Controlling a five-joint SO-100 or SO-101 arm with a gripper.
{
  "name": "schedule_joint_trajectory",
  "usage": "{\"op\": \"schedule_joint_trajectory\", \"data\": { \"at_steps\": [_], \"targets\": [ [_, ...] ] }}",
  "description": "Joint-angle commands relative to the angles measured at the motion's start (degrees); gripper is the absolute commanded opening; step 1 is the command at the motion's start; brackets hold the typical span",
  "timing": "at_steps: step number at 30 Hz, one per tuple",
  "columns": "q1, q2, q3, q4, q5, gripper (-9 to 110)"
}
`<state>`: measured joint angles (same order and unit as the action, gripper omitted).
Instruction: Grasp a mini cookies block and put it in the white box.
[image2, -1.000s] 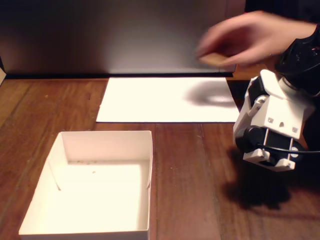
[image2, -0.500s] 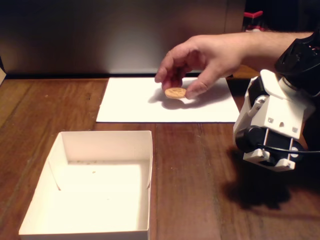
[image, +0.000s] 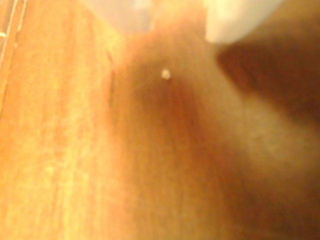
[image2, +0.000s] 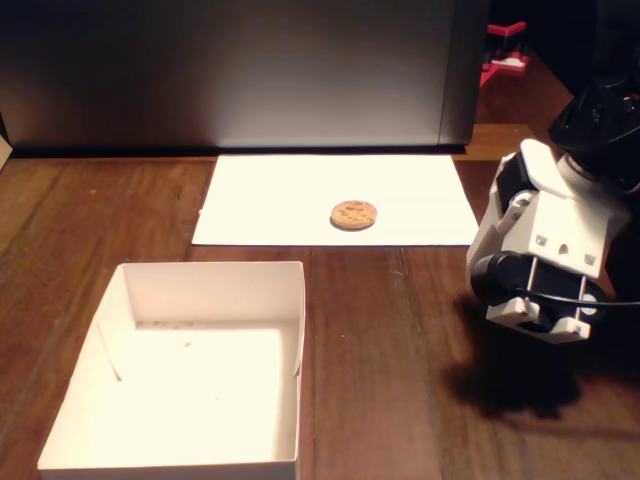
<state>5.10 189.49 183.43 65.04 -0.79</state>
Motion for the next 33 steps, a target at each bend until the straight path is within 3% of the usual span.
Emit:
{"op": "schedule_joint_trajectory", "data": {
  "at_steps": [1, 33],
  "targets": [
    [0.0, 4.0, 0.2, -0.4, 0.4, 5],
    [0.0, 4.0, 0.3, -0.8, -1.5, 5]
  ]
}}
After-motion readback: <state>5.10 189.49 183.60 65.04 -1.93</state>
